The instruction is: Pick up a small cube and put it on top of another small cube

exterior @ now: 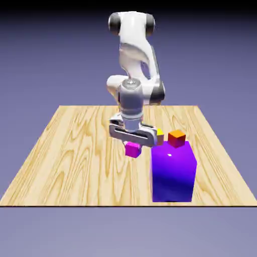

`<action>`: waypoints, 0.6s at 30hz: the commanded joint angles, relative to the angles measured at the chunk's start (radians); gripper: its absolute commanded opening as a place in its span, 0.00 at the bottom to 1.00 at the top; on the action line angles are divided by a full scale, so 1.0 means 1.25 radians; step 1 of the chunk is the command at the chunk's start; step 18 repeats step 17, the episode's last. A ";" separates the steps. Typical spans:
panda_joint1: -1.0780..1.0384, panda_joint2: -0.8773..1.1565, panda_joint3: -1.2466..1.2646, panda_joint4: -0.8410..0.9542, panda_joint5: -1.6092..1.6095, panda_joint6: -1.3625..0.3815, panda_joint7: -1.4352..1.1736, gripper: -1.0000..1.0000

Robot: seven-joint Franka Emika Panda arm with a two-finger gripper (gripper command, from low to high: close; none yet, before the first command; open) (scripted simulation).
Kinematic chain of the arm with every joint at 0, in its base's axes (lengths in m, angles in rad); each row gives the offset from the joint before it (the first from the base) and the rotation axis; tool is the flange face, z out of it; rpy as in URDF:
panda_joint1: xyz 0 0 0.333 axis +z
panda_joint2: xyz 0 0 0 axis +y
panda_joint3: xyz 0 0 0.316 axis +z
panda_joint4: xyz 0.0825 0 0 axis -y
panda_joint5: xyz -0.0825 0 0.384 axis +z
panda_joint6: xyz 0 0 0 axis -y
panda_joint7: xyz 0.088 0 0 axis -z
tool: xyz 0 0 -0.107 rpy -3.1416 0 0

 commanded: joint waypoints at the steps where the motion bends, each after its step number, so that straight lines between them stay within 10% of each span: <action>1: 0.015 -0.021 0.014 0.024 0.012 -0.035 0.036 0.00; 8: 0.132 -0.096 0.028 0.098 0.134 -0.261 0.199 0.00; 14: 0.143 -0.048 0.059 -0.006 0.141 -0.110 0.200 0.00; 15: 0.143 -0.048 0.059 -0.006 0.141 -0.110 0.200 1.00; 18: 0.140 -0.059 0.052 0.018 0.139 -0.144 0.200 1.00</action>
